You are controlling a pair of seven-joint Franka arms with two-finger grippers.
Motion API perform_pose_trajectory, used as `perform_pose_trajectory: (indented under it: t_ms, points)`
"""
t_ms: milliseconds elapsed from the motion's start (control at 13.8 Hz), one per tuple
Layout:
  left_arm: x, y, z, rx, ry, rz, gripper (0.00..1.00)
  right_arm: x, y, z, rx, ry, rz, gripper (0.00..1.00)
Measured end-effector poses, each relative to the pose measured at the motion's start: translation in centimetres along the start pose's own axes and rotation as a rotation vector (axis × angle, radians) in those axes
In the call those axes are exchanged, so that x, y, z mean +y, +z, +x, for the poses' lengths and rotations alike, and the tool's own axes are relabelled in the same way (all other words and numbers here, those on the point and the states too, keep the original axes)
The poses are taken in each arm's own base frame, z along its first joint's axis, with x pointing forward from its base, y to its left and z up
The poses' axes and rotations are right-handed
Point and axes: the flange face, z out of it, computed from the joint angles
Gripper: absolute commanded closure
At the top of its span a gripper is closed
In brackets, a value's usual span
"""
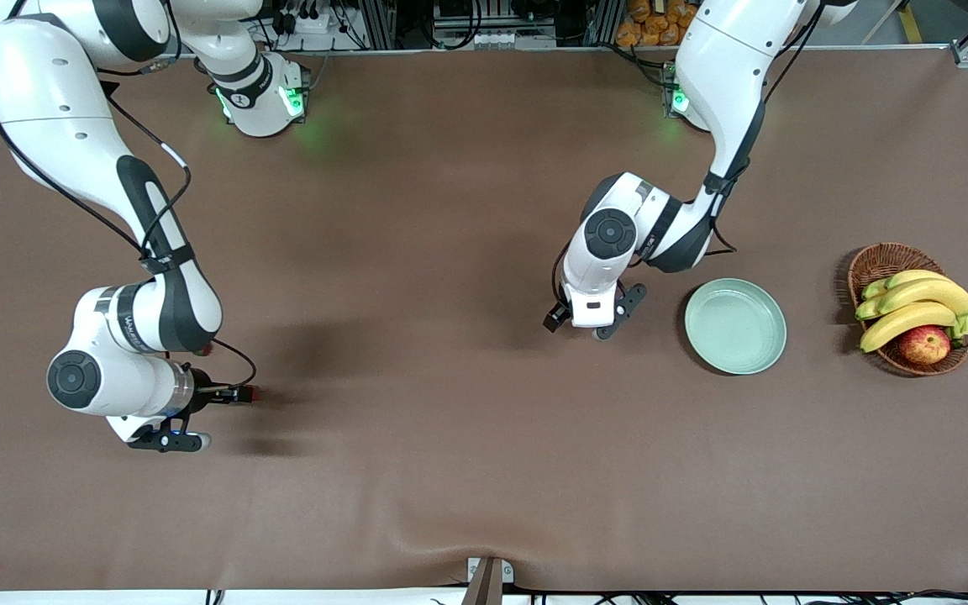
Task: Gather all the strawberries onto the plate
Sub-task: 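Grasp the mid-table strawberry with the left gripper while the right gripper grasps another, then carry the strawberry to the plate with the left gripper while the right gripper carries another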
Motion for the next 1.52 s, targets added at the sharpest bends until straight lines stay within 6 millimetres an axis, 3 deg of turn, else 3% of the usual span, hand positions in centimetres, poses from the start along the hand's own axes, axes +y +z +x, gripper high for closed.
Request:
perform_pose_trajectory:
  t_ms: [73, 290, 435, 580, 798, 943, 1305, 1378, 1523]
  points:
    - [0.0, 0.1, -0.2, 0.010, -0.004, 0.003, 0.10, 0.0, 0.6, -0.1, 0.009, 0.000, 0.002, 0.30]
    - [-0.1, 0.2, -0.8, 0.021, -0.033, 0.006, 0.28, -0.2, 3.9, -0.7, 0.040, -0.004, 0.010, 0.44]
    - [-0.6, 0.8, -0.9, 0.020, -0.041, 0.022, 0.30, -0.3, 5.1, -1.0, 0.033, -0.005, 0.011, 0.74]
    - [-1.4, 1.6, -0.9, 0.018, -0.052, 0.042, 0.30, -0.3, 4.9, -1.0, 0.035, -0.007, 0.009, 0.86]
    - [-1.6, 1.9, -1.5, 0.018, -0.058, 0.049, 0.33, -0.6, 4.8, -1.0, 0.038, -0.011, 0.012, 0.94]
    - [-1.5, 1.9, -2.3, 0.018, -0.055, 0.049, 0.36, -0.7, 4.1, -0.8, 0.041, -0.012, 0.013, 0.94]
    - [-1.9, 2.4, -2.6, 0.018, -0.056, 0.061, 0.44, -1.5, -0.1, 0.6, 0.028, -0.021, 0.018, 0.97]
    - [-1.9, 2.5, -2.6, 0.018, -0.057, 0.062, 0.48, -2.0, -0.8, 0.8, 0.028, -0.023, 0.021, 0.97]
    - [-1.9, 2.5, -2.5, 0.018, -0.057, 0.063, 0.75, -3.1, -1.4, 0.9, 0.028, -0.016, 0.032, 0.97]
